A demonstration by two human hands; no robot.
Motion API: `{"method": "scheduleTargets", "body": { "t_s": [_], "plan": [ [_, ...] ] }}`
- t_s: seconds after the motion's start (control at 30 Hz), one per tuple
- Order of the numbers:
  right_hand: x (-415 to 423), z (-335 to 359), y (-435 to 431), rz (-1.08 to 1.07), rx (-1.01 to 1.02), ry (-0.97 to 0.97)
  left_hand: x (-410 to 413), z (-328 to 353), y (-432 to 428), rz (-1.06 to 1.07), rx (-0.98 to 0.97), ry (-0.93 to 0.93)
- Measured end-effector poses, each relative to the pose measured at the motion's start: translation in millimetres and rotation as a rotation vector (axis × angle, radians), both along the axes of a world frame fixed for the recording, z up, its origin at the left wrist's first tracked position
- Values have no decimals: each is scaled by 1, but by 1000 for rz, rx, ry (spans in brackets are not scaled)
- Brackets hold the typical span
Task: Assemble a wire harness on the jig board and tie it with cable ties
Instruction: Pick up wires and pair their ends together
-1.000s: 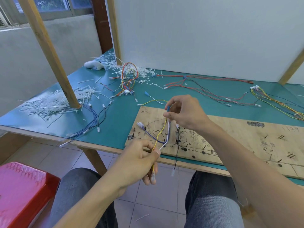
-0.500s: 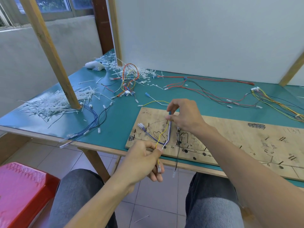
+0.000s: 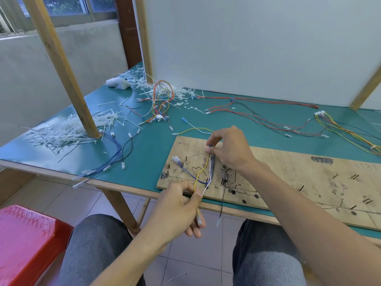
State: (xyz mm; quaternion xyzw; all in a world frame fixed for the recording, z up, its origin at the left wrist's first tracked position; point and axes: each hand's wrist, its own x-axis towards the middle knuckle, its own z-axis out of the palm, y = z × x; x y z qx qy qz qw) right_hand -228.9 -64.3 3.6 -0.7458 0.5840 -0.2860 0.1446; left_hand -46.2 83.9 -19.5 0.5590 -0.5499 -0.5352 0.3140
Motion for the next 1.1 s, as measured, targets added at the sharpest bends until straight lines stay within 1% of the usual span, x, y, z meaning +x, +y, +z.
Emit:
{"method": "scheduleTargets", "body": {
  "t_s": [0.2, 0.33, 0.43, 0.53, 0.7, 0.77, 0.8, 0.9, 1.0, 1.1],
  "plan": [
    [-3, -3, 3, 28, 24, 74, 9, 1, 9, -26, -58, -90],
    [0, 8, 31, 161, -62, 213, 13, 3, 13, -17, -54, -76],
    [5, 16, 70, 335, -39, 290, 14, 6, 13, 3, -57, -64],
    [10, 14, 101, 347, -52, 406, 16, 7, 14, 8, -54, -39],
    [8, 5, 120, 326, -124, 395, 19, 11, 15, 26, -57, -25],
    [5, 0, 125, 317, -156, 311, 19, 13, 15, 49, -52, 5],
    [3, -3, 128, 310, -174, 269, 20, 14, 15, 65, -70, -10],
    [-3, -13, 135, 288, -207, 181, 23, 13, 14, 100, -215, -197],
    [-11, -20, 141, 237, -190, 89, 26, 10, 12, 128, -366, -394],
    [-18, -26, 144, 228, -198, 52, 26, 11, 11, 160, -509, -605]
  ]
}}
